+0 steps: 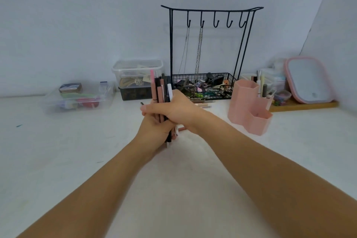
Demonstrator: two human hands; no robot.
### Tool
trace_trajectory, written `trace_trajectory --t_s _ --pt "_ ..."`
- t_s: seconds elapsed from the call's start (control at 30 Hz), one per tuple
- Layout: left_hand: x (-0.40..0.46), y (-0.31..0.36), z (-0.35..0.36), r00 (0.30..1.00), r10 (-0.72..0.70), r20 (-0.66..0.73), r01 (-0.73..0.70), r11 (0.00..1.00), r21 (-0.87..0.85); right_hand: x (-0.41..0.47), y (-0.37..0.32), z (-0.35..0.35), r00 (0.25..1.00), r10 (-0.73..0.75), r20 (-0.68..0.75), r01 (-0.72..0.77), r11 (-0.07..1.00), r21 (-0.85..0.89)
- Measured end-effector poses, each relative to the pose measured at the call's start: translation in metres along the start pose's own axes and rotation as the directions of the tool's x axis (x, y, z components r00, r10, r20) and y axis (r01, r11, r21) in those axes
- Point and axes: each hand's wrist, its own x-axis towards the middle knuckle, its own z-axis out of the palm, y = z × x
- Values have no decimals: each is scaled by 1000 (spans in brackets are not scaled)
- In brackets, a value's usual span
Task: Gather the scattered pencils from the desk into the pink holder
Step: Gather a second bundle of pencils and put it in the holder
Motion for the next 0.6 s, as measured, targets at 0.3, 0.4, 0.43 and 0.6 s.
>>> trace_trajectory --t_s 0.3,0.4,0.43,0.6 --pt "-4 2 5 981 -17 195 -7 992 123 -23 12 -11 993 38 -115 -25 993 115" --pt "-7 -2 0 960 52 274 -121 963 241 -33 15 -17 990 45 -137 -14 976 215" --pt "-8 -2 0 955 50 293 -128 959 253 -36 16 -20 986 58 -157 -15 964 264" --pt "-15 -3 2 907 133 399 -266 917 298 -54 24 -29 958 45 -285 53 943 328"
